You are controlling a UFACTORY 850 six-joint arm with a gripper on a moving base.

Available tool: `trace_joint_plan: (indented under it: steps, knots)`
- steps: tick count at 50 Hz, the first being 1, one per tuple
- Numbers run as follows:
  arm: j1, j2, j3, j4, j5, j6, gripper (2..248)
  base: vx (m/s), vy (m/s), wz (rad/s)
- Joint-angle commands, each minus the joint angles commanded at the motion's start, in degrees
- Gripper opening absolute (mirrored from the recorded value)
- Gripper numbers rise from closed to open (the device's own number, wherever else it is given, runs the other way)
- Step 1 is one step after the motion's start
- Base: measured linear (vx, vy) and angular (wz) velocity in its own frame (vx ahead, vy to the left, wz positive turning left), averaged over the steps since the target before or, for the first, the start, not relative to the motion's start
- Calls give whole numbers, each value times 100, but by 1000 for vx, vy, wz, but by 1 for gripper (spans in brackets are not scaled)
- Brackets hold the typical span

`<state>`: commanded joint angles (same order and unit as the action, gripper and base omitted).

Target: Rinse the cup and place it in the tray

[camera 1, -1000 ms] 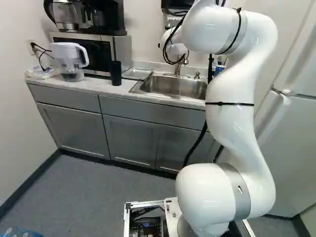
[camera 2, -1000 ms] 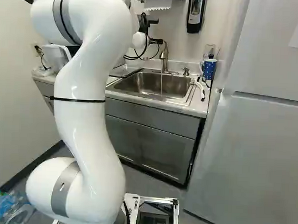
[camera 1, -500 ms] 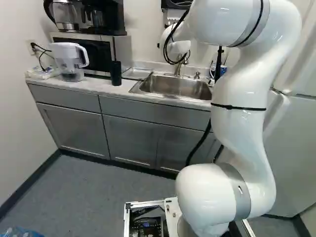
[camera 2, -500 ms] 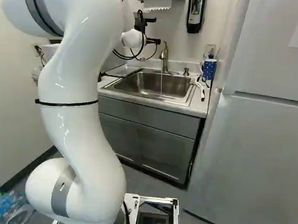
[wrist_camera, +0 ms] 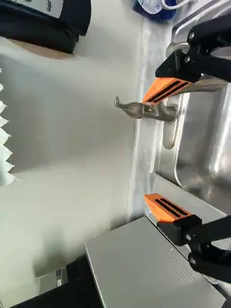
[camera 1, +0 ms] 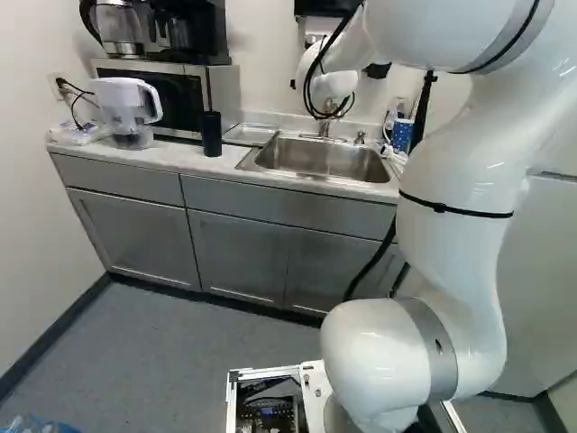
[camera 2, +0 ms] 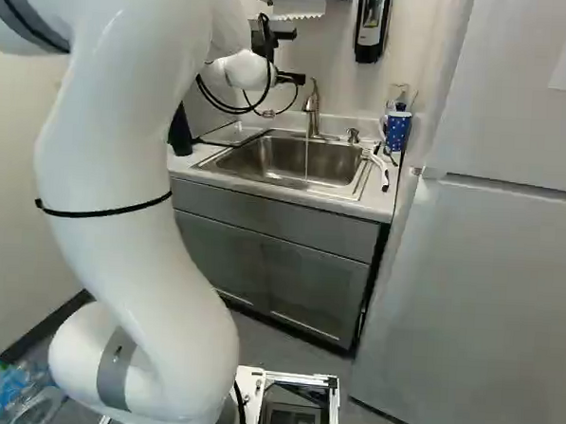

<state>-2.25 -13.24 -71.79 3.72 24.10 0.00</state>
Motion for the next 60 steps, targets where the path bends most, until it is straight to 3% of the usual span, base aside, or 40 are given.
trace_joint_plan:
  steps: [25, 44, 60]
  knots:
    - [-178, 693, 753, 0, -447, 0, 247, 0, 0, 0]
    - [-355, 1140, 1217, -69, -1508, 0, 247, 0, 0, 0]
    - [-359, 1162, 1239, -148, -2471, 0, 247, 0, 0, 0]
